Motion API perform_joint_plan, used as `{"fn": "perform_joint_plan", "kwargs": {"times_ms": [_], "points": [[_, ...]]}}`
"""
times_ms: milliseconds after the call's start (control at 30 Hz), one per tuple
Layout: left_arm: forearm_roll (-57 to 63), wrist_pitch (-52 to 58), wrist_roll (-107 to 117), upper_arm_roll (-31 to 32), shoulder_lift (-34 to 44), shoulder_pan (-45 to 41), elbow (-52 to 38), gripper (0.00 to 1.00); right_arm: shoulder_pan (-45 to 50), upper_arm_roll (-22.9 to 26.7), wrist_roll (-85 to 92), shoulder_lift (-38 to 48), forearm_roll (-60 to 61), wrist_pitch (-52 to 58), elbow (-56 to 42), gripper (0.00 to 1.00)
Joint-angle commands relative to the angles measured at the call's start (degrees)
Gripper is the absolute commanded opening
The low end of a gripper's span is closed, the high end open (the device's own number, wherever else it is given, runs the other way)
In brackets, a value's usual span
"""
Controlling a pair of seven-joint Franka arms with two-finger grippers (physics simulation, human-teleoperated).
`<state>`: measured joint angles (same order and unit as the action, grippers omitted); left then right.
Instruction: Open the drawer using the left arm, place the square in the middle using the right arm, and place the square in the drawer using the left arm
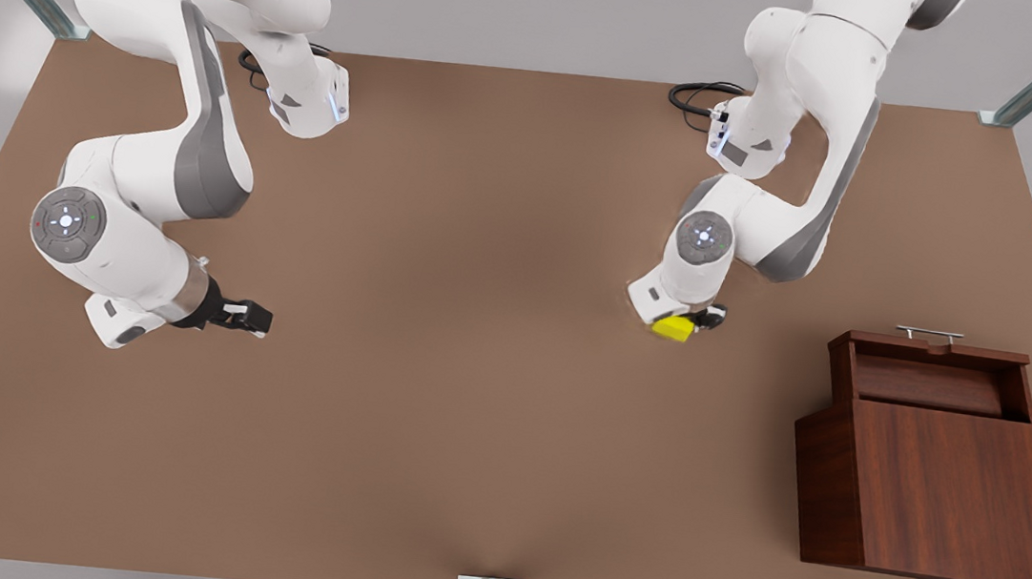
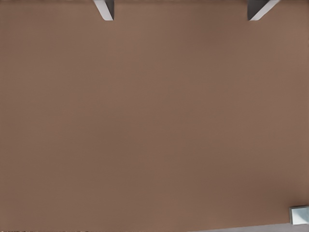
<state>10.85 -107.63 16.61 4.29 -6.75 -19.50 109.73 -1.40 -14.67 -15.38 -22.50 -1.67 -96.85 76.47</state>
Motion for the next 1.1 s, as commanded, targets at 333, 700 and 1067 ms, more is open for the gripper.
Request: {"fn": "perform_joint_plan", "kwargs": {"times_ms": [333,700,1067], "points": [[-7.2,-0.2,-12.3,-9.8,-1.6,25.6,-4.4,0.54,0.1,0.0,0.0,0.0,0.0,-0.2,0.2,1.0],[-6.7,-10.6,-23.7,-9.8,-12.1,35.6,-9.4,0.57,0.0,0.0,0.0,-0.1,0.0,-0.4,0.1,1.0],[-7.0,-10.7,-22.3,-9.0,-13.6,36.6,-10.4,1.0,0.0,0.0,0.0,-0.1,-0.1,0.0,0.2,1.0]]}}
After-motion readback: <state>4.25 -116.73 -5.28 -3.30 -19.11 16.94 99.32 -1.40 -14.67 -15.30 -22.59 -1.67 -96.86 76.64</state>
